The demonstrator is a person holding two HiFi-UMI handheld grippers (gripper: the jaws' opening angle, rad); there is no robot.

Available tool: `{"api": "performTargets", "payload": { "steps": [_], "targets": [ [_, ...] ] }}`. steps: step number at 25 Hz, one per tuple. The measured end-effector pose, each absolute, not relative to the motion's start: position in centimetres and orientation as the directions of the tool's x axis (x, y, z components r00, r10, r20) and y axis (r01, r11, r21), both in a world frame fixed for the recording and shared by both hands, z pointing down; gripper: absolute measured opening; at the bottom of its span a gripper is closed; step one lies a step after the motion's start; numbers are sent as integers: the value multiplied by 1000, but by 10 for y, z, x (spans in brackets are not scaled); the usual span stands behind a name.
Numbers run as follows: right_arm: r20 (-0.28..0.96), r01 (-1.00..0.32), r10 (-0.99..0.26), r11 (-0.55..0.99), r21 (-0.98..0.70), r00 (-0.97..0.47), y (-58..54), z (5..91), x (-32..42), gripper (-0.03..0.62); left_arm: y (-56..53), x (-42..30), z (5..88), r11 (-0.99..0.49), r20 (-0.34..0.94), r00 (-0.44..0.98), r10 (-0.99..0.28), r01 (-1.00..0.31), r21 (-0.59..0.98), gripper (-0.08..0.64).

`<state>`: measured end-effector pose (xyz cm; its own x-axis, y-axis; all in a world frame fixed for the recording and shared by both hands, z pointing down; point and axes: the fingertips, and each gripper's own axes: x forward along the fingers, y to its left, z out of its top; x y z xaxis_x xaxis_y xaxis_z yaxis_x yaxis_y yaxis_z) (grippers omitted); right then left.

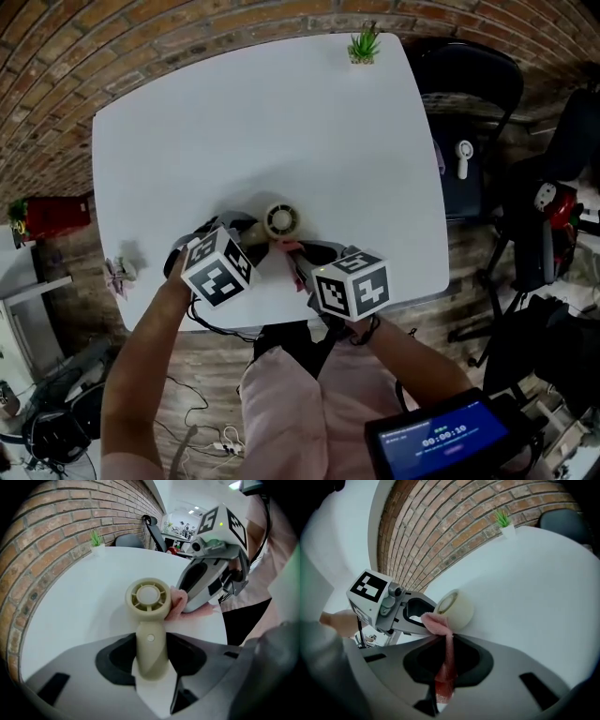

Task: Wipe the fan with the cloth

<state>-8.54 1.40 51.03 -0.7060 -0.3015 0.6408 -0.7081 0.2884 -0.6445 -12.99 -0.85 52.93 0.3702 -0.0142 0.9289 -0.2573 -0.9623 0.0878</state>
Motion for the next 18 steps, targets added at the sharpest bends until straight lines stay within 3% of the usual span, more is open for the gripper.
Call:
{"api": "performTargets", "payload": {
  "steps": [18],
  "targets": [
    [666, -732, -303, 255, -632, -681, 15, 515, -62, 32, -5, -125, 527, -986, 937, 347, 26, -147, 82, 198]
  ]
}}
